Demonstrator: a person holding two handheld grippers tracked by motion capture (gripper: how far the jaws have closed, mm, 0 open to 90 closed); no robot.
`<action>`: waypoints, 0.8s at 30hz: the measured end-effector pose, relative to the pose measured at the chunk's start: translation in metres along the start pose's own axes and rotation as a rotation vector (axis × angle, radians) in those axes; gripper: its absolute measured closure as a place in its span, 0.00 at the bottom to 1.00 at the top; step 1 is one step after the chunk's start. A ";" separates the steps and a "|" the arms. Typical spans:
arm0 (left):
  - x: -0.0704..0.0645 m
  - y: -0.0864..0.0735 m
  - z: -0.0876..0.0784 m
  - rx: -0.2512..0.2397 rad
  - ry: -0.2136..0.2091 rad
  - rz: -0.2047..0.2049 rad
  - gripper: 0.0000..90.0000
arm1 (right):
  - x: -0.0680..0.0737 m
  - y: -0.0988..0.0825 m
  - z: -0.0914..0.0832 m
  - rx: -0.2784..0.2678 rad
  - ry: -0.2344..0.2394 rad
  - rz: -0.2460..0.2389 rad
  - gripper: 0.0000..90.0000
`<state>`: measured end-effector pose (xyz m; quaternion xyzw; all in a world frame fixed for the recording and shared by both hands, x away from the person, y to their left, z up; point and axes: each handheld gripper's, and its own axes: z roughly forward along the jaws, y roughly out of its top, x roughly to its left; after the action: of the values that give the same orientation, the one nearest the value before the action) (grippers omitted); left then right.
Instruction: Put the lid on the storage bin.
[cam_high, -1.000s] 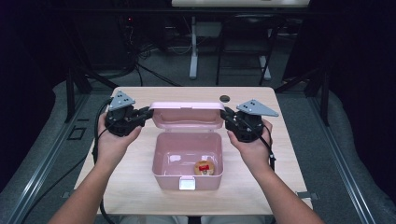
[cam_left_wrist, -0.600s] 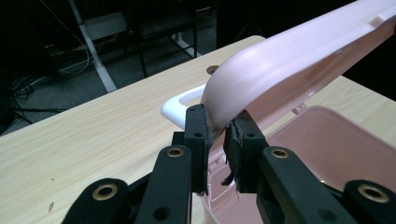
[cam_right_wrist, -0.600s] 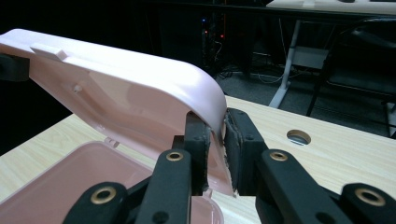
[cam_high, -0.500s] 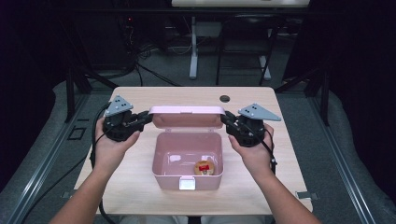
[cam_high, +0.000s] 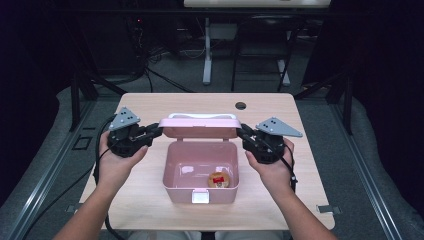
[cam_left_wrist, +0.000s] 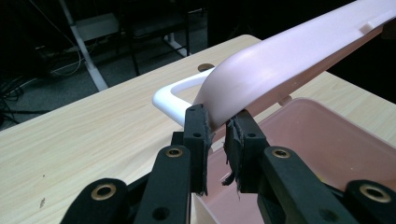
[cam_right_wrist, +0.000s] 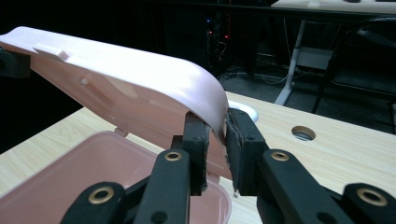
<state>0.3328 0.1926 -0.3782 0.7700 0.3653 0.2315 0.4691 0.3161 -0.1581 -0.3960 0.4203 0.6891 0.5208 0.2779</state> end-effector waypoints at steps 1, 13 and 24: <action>0.000 0.000 0.000 -0.001 -0.001 0.000 0.87 | 0.000 -0.001 -0.001 0.001 0.003 0.004 0.86; -0.005 -0.008 -0.007 -0.021 -0.016 0.003 0.86 | 0.000 -0.005 -0.011 0.000 0.039 0.022 0.86; -0.011 -0.022 -0.015 -0.031 -0.043 0.008 0.84 | 0.006 -0.018 -0.019 0.008 0.057 -0.008 0.84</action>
<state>0.3077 0.1993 -0.3910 0.7689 0.3486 0.2224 0.4877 0.2923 -0.1640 -0.4067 0.4036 0.7005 0.5287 0.2587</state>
